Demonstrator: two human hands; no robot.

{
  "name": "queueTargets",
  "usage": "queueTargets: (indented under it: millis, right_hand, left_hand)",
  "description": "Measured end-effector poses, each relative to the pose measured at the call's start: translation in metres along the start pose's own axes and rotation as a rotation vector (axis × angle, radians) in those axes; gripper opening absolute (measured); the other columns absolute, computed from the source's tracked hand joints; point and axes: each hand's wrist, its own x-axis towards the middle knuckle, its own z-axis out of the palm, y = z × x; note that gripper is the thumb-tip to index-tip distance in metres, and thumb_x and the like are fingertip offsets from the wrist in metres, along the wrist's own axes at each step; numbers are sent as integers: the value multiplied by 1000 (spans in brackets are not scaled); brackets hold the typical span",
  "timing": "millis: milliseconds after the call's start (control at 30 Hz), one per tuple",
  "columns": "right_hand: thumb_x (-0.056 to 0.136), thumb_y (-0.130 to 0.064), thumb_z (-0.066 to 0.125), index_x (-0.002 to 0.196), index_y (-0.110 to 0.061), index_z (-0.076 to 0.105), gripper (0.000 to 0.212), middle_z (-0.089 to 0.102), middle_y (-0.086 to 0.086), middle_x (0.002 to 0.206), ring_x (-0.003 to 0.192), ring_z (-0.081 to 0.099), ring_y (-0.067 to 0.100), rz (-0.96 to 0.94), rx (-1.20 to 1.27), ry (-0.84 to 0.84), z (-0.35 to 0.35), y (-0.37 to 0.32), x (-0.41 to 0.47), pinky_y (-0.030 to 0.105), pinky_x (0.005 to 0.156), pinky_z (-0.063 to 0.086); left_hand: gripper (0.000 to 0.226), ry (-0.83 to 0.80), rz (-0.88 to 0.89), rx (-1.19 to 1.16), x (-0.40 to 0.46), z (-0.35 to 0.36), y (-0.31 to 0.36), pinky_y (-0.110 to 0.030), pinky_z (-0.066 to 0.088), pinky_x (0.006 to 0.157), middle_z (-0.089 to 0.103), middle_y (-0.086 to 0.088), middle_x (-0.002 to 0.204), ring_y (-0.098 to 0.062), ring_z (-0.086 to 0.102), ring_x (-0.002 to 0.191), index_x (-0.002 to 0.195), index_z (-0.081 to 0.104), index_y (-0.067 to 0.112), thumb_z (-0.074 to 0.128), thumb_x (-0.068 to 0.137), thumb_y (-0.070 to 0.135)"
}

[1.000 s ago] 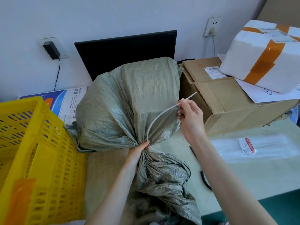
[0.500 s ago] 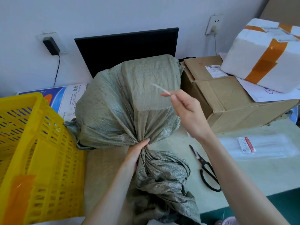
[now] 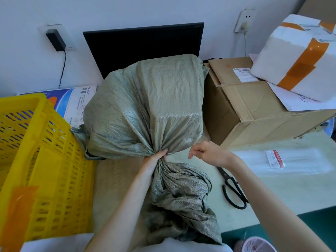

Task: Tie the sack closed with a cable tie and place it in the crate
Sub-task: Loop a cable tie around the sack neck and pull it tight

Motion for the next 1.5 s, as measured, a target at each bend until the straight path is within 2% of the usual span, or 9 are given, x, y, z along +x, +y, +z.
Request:
queueTargets:
  millis: [133, 300, 500, 667, 1000, 1133, 1267, 1400, 1500]
  right_hand:
    - [97, -23, 48, 87, -25, 65, 20, 63, 2, 91, 75, 45, 8, 71, -30, -70, 9, 20, 12, 28, 68, 37]
    - [88, -11, 53, 77, -15, 69, 21, 53, -1, 61, 56, 48, 16, 202, -50, -129, 20, 32, 27, 24, 52, 39]
    - [90, -17, 57, 81, -16, 72, 17, 54, -9, 58, 52, 47, 6, 61, 42, -129, 25, 7, 40, 22, 54, 38]
    - [94, -16, 54, 98, -9, 72, 20, 68, 4, 93, 72, 55, 10, 47, 29, -160, 45, -6, 54, 25, 73, 41]
    - [96, -26, 51, 82, -11, 64, 25, 57, 0, 68, 56, 47, 8, 24, 79, -149, 48, -32, 55, 22, 56, 36]
    - [93, -34, 56, 73, -10, 64, 32, 59, 1, 65, 56, 51, 13, 52, 43, -92, 42, -30, 54, 27, 59, 41]
    - [93, -34, 56, 73, -12, 66, 31, 55, -7, 64, 58, 48, 8, 72, -15, -48, 26, -23, 44, 28, 59, 39]
    - [94, -33, 54, 67, -18, 62, 32, 51, -3, 69, 58, 46, 12, 77, -113, -34, 9, -13, 34, 28, 57, 37]
    - [93, -35, 53, 63, -25, 57, 32, 55, -1, 80, 72, 52, 18, 103, -172, -4, -2, -6, 28, 33, 69, 44]
  left_hand:
    - [53, 32, -32, -14, 2, 0, -5, -28, 27, 92, 47, 4, 127, -16, 45, 116, 119, 63, 9, 69, 80, 44]
    - [35, -9, -11, -14, -1, 1, -3, -24, 24, 90, 47, -3, 141, -12, 42, 109, 99, 68, 9, 65, 84, 41]
    - [59, -21, -11, -18, -10, 3, 0, -30, 26, 103, 36, -6, 150, -21, 33, 136, 140, 44, 17, 59, 89, 43]
    - [68, 116, 48, 71, -10, 2, -2, -32, 27, 106, 43, -2, 147, -22, 38, 135, 138, 48, 22, 64, 81, 54]
    - [67, 146, 228, 373, -27, -6, -2, -29, 44, 69, 61, -17, 125, -21, 62, 101, 119, 60, -7, 52, 91, 53]
    - [78, 118, 284, 596, -37, -19, 4, -41, 45, 90, 52, -25, 128, -41, 54, 112, 123, 49, -12, 46, 90, 58]
    - [66, 67, 306, 676, -36, -48, 1, -23, 39, 60, 62, -4, 73, -16, 58, 64, 78, 63, 18, 45, 71, 81]
    - [37, 54, 376, 658, -44, -73, 4, -20, 39, 76, 61, 13, 96, -5, 57, 90, 106, 60, 27, 48, 88, 56]
    - [28, 202, 414, 728, -49, -90, 9, -26, 39, 63, 60, 3, 78, -13, 56, 74, 80, 60, 21, 45, 98, 36]
